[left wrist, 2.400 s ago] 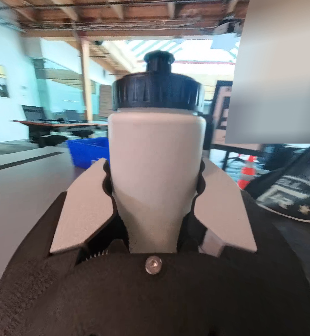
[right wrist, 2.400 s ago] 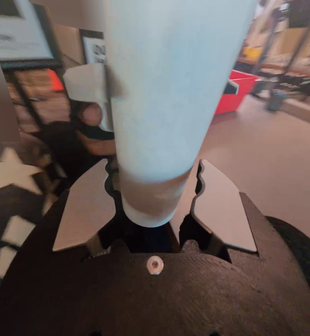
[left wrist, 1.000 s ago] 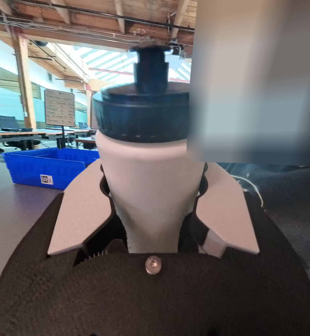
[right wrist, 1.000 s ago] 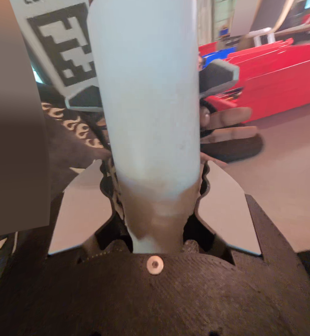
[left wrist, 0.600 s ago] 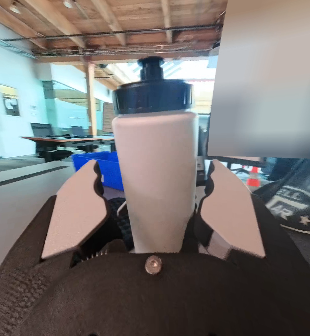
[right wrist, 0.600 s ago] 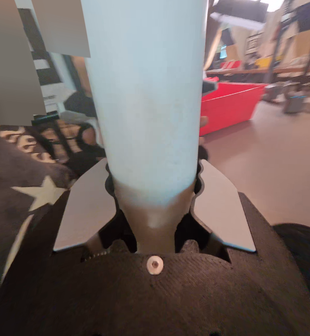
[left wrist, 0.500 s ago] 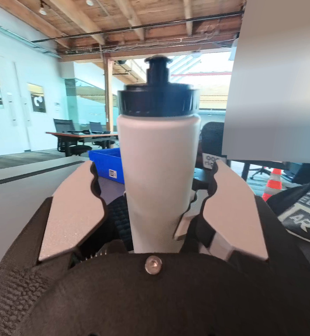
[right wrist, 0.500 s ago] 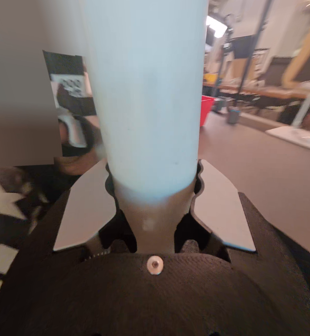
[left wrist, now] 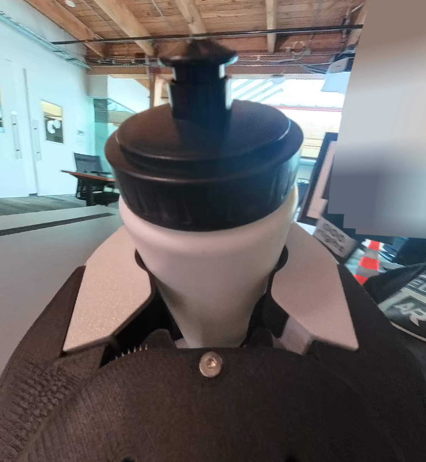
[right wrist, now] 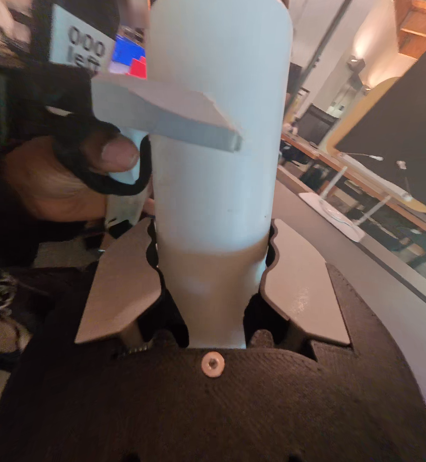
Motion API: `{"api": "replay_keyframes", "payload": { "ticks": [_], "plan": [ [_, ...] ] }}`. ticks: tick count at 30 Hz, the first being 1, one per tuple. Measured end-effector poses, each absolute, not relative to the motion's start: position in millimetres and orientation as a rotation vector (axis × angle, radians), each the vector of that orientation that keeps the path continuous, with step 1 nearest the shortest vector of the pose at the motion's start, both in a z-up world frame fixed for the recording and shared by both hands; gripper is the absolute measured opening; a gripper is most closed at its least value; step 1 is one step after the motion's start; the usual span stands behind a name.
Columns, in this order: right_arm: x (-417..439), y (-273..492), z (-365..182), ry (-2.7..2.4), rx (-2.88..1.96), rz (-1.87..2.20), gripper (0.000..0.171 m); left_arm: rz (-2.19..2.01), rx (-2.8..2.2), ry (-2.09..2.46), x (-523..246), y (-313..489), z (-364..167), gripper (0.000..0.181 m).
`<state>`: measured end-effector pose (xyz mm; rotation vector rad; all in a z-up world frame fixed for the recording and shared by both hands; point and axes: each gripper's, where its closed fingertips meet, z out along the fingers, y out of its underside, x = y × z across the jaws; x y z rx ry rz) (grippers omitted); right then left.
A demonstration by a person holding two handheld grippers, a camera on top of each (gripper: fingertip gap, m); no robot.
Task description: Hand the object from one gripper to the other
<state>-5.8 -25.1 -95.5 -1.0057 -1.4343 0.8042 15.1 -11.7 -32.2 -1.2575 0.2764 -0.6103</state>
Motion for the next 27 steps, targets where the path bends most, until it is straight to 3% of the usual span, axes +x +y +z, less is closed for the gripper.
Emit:
{"api": "replay_keyframes", "payload": {
  "ticks": [4,9,15,19,27],
  "plan": [
    [4,-44,-91,-1.532,-1.062,1.217,0.097,-0.743,-1.212,0.475,33,-31,-29,0.101],
    [22,-72,-92,-1.673,-1.122,1.744,0.098,-0.843,-1.185,0.653,53,-49,-34,0.101],
    [22,-95,-113,-1.862,-1.017,1.631,0.096,-0.901,-1.21,0.773,74,-58,-45,0.102],
    [16,-85,-93,-1.685,-1.044,1.705,0.093,-0.868,-1.17,0.623,56,-48,-32,0.1],
    [4,-19,-81,-1.347,-1.111,1.187,0.092,-0.58,-1.196,0.335,24,-18,-23,0.118]
  ]
}}
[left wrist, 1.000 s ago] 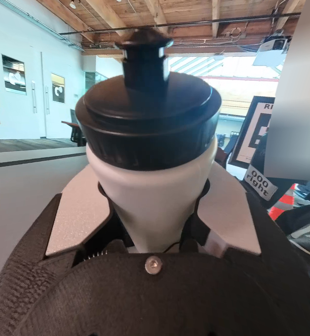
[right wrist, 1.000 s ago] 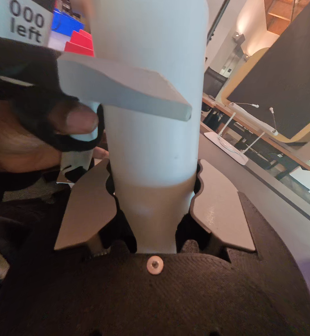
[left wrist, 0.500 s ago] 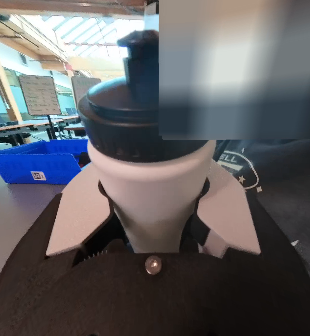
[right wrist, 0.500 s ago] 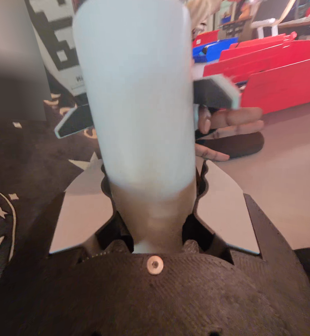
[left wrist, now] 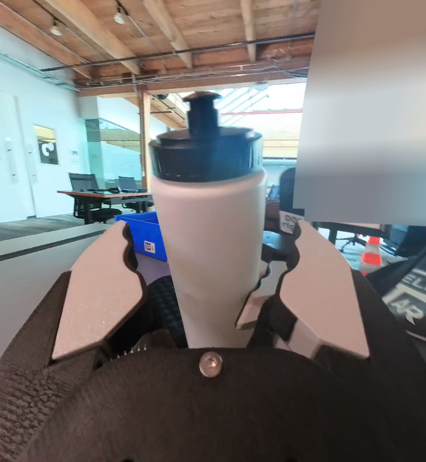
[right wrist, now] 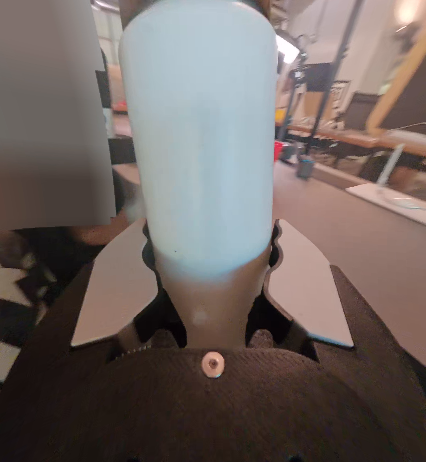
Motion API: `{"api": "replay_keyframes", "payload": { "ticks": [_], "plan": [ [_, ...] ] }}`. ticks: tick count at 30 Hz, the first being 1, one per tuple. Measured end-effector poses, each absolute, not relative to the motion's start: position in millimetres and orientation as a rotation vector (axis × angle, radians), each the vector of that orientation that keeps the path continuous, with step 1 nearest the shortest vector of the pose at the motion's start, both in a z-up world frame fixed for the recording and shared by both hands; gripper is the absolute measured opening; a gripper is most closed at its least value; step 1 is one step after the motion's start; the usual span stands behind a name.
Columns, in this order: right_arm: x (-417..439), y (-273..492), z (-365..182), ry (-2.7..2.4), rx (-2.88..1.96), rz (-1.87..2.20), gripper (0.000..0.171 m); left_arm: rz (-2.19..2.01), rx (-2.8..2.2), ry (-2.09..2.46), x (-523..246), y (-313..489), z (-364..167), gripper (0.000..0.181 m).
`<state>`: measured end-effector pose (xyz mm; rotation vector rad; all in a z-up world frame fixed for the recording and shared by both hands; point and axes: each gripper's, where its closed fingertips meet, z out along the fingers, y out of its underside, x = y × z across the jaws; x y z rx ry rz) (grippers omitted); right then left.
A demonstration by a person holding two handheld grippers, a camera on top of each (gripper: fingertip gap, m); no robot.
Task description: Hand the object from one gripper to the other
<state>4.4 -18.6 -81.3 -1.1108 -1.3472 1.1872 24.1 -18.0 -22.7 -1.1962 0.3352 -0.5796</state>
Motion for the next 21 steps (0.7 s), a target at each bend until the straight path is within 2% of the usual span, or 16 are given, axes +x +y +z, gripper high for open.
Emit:
{"api": "replay_keyframes", "payload": {
  "ticks": [5,8,11,14,21],
  "plan": [
    [1,-8,-86,-1.322,-1.079,0.821,0.092,-0.566,-1.217,0.222,23,-7,-27,0.117],
    [-3,-15,-92,-1.344,-1.058,0.735,0.092,-0.568,-1.266,0.22,25,-1,-37,0.105],
    [-5,-19,-93,-1.37,-1.044,0.75,0.091,-0.597,-1.263,0.245,23,-5,-38,0.102],
    [-2,-31,-91,-1.446,-1.017,0.914,0.089,-0.624,-1.268,0.329,25,-12,-36,0.102],
    [22,-67,-85,-1.645,-1.088,1.652,0.103,-0.776,-1.185,0.65,54,-47,-33,0.102]
  ]
}}
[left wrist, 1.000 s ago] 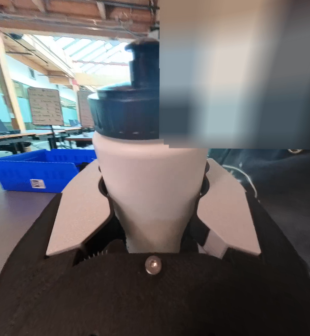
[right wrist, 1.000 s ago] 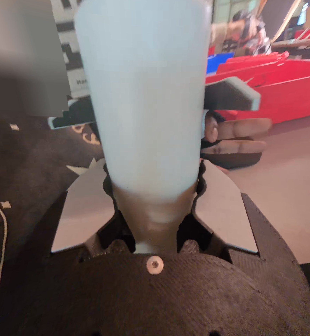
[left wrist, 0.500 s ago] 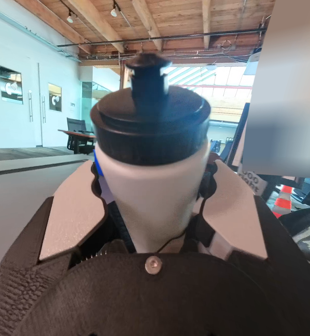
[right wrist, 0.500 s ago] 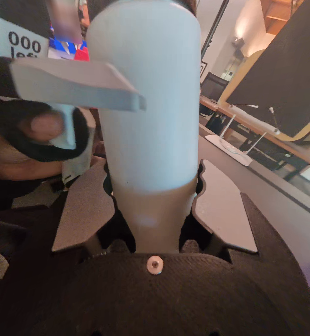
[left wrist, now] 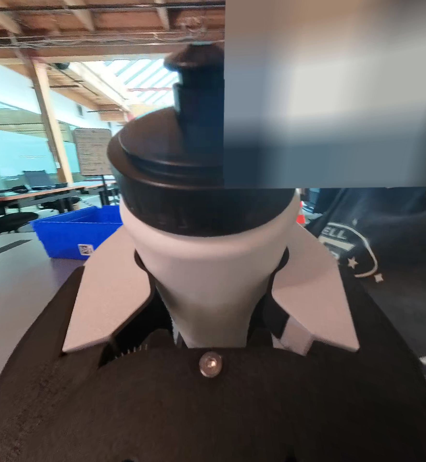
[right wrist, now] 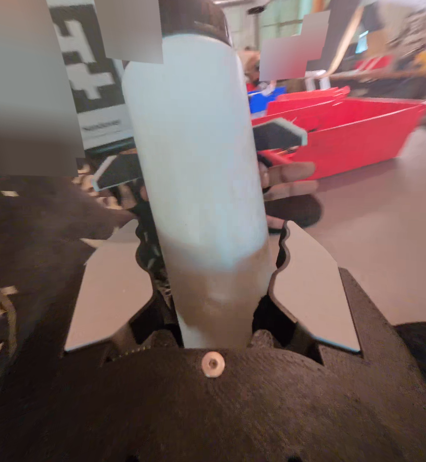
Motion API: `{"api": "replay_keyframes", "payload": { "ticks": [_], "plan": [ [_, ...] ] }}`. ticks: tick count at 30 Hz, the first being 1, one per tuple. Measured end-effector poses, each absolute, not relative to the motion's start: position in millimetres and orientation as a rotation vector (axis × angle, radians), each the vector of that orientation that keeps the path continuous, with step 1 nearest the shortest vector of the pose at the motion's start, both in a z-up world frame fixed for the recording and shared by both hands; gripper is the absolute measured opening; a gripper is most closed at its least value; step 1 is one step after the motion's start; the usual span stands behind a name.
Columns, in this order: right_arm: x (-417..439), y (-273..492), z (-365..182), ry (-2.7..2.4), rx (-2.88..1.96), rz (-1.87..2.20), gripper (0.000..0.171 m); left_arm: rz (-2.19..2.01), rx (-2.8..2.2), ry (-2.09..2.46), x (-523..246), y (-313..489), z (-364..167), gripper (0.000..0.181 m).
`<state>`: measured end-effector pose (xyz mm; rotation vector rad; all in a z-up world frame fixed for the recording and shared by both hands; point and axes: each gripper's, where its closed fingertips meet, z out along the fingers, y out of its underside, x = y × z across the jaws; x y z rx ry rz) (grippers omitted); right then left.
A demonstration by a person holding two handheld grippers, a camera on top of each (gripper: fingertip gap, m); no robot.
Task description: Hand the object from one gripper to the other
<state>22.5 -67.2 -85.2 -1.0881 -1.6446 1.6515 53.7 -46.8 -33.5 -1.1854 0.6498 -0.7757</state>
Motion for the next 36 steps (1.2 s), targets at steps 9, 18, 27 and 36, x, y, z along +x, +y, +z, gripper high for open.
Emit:
{"api": "replay_keyframes", "payload": {
  "ticks": [9,18,27,36],
  "plan": [
    [24,-100,-100,-1.818,-0.959,1.691,0.096,-0.893,-1.162,0.803,77,-65,-40,0.103],
    [7,-36,-74,-1.382,-1.039,1.27,0.093,-0.591,-1.193,0.435,41,-23,-27,0.121],
    [-2,-19,-84,-1.335,-0.998,0.761,0.093,-0.589,-1.209,0.298,34,-12,-32,0.104],
    [10,-53,-85,-1.564,-1.03,1.305,0.102,-0.745,-1.205,0.541,41,-38,-31,0.101]
  ]
}}
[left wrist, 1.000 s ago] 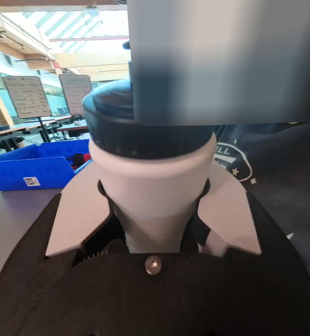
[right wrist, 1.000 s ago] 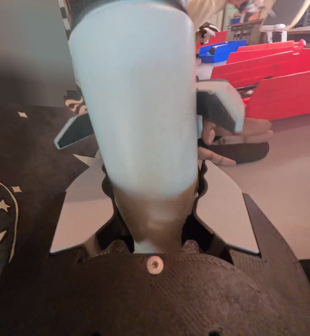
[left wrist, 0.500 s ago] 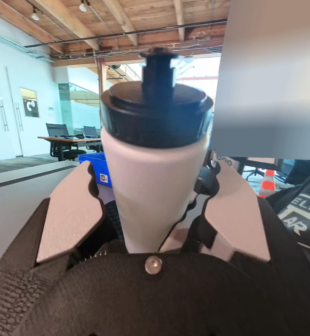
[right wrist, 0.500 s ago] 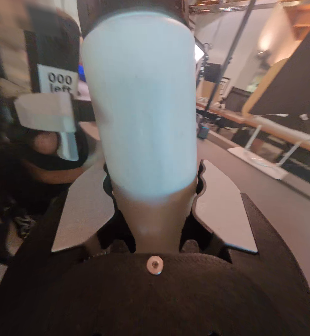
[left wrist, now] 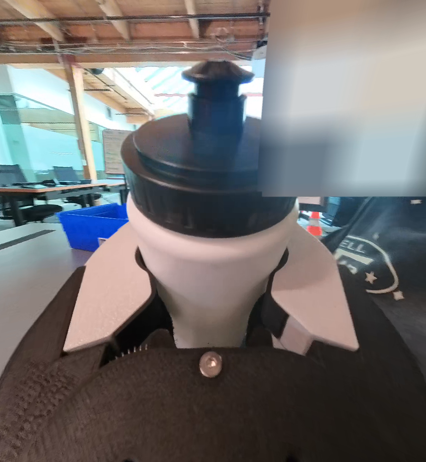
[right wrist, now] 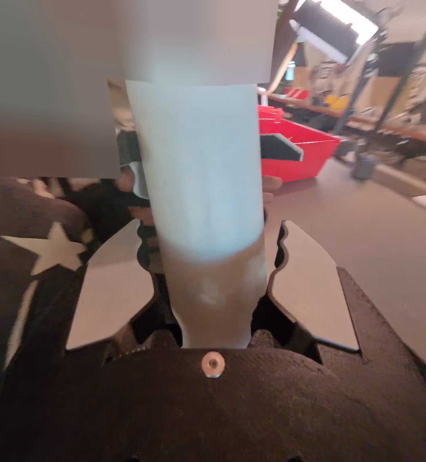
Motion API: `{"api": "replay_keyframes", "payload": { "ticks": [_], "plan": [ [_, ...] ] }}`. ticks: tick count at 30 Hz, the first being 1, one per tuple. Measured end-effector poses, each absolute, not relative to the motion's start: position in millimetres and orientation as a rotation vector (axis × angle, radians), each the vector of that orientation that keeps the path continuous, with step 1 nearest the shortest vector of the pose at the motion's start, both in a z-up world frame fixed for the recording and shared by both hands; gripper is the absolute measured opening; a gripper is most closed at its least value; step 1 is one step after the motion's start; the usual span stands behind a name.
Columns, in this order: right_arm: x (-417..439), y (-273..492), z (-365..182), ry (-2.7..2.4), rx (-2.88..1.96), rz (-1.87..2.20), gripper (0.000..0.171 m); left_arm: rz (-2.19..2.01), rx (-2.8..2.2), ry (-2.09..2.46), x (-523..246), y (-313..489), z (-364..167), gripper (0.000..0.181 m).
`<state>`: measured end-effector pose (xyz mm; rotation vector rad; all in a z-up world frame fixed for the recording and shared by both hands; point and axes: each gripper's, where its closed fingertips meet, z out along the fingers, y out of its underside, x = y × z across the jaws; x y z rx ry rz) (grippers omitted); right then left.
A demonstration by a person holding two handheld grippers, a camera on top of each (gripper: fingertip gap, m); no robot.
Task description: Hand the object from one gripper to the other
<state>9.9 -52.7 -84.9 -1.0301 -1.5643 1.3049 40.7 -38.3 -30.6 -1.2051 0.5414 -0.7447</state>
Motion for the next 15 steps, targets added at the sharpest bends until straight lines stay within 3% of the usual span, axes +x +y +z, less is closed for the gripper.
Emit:
{"api": "replay_keyframes", "payload": {
  "ticks": [7,15],
  "plan": [
    [28,-77,-92,-1.732,-1.05,1.74,0.109,-0.887,-1.229,0.803,70,-63,-48,0.101],
    [20,-95,-99,-1.766,-0.986,1.696,0.096,-0.903,-1.16,0.681,68,-55,-35,0.098]
  ]
}}
